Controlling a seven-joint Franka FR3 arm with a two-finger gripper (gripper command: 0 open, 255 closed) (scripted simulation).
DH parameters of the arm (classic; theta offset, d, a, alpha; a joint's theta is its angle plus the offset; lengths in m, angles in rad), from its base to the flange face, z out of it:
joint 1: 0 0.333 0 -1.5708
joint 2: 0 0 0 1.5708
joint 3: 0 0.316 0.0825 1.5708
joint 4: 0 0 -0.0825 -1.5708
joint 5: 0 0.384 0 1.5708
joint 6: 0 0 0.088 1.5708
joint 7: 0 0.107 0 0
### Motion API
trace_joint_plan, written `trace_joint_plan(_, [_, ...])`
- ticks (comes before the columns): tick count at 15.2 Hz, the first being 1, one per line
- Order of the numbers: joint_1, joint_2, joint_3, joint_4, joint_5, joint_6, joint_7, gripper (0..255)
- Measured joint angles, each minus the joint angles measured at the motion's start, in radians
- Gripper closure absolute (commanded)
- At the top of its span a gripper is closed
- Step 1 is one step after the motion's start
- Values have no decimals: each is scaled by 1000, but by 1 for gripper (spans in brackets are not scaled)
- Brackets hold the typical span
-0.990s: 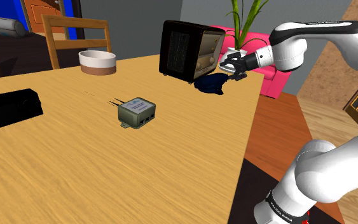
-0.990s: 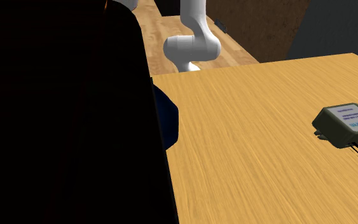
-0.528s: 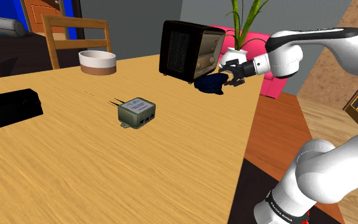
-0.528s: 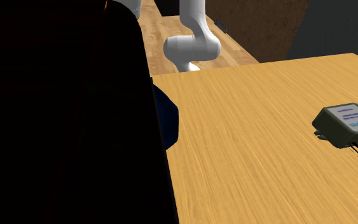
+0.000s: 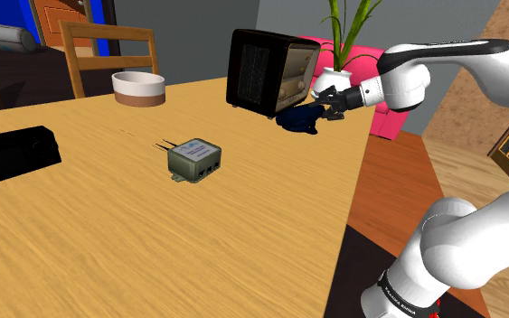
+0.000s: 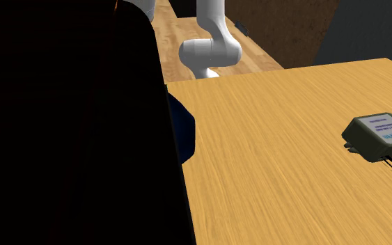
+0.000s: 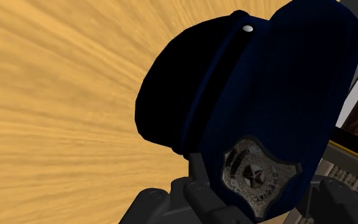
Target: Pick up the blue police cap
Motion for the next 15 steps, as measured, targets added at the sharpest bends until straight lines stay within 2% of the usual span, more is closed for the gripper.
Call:
trace_joint_plan(4, [-3, 0, 3, 2, -5, -3, 6, 255])
trace_joint_plan(15, [-48, -20, 54, 93, -85, -94, 135, 255])
